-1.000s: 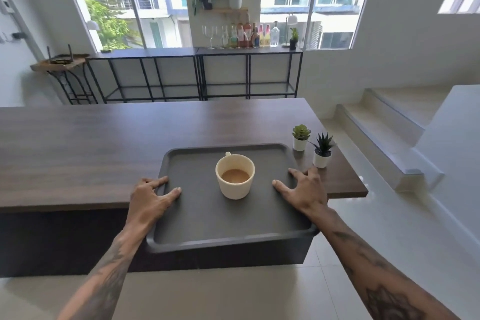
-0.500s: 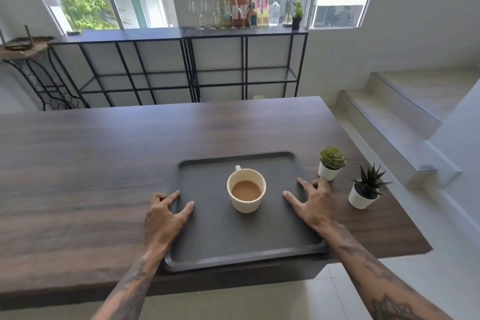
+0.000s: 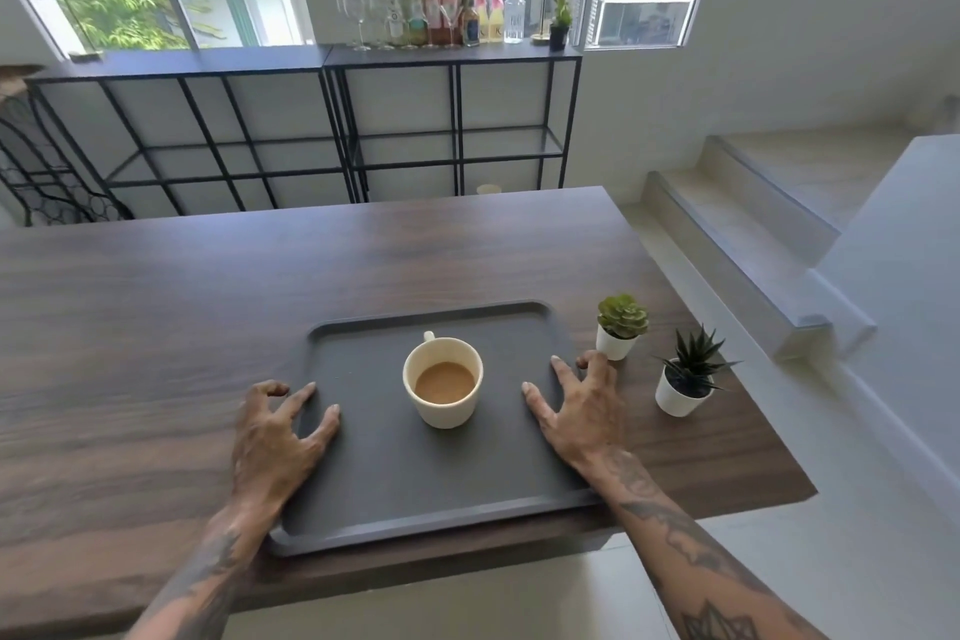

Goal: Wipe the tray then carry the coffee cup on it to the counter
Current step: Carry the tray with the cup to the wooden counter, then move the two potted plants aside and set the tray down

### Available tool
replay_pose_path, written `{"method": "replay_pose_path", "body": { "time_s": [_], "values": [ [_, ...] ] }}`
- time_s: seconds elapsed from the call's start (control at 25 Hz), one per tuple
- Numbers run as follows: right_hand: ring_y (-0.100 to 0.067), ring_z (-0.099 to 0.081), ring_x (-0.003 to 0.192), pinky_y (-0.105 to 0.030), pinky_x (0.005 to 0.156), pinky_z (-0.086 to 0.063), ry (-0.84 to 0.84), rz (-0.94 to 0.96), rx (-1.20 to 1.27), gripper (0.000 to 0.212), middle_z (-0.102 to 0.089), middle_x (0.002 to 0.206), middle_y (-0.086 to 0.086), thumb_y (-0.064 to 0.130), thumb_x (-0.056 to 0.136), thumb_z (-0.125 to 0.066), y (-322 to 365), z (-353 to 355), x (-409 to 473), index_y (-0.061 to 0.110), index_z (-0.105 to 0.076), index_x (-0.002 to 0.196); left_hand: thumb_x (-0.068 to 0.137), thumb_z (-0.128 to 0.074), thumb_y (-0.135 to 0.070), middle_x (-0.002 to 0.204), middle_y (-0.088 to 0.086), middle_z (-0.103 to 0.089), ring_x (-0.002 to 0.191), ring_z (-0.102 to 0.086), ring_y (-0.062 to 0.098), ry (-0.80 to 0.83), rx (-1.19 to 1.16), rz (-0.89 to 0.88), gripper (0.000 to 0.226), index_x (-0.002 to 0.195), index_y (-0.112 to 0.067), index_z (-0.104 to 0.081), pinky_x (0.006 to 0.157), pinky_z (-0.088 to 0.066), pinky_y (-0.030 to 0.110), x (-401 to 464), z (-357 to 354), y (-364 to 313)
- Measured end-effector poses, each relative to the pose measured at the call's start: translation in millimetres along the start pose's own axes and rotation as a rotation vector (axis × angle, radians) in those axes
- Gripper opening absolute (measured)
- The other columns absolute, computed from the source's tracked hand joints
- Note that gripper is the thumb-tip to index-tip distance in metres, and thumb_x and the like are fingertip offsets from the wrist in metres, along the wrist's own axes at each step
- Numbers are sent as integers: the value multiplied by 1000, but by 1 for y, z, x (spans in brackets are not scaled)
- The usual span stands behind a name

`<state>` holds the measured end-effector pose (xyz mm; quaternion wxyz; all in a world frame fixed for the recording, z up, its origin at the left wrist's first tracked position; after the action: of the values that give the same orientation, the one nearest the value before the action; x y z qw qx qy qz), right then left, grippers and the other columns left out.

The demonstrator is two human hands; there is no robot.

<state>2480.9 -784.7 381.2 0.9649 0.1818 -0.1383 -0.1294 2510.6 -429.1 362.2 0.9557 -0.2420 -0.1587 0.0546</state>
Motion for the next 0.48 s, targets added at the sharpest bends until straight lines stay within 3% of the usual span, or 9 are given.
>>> {"method": "replay_pose_path", "body": {
  "time_s": [0.24,0.48],
  "values": [
    [-28,-47,116,-39,84,-54,-4,25,-34,67,-42,124,-10,64,84,-52,-5,-2,1,17,-60,132,78,-81,-34,118,19,-55,112,-55,40,1,54,-26,47,116,-8,-73,95,-48,48,-1,0,-4],
    [-28,-46,116,-39,84,-54,26,5,-32,68,-41,124,-10,65,84,-51,-5,-3,1,18,-58,133,80,-63,-52,120,18,-54,114,-53,40,36,90,-28,55,119,-14,-72,88,-51,50,-3,2,-7]
  ]
}}
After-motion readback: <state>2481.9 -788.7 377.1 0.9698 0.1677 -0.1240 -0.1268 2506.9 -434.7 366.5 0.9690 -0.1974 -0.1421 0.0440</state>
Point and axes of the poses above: each hand's wrist, its own x-axis towards the middle knuckle, its own z-axis out of the back of the hand, y = z × x, the point moved 2 cm from there along x, towards the middle knuckle
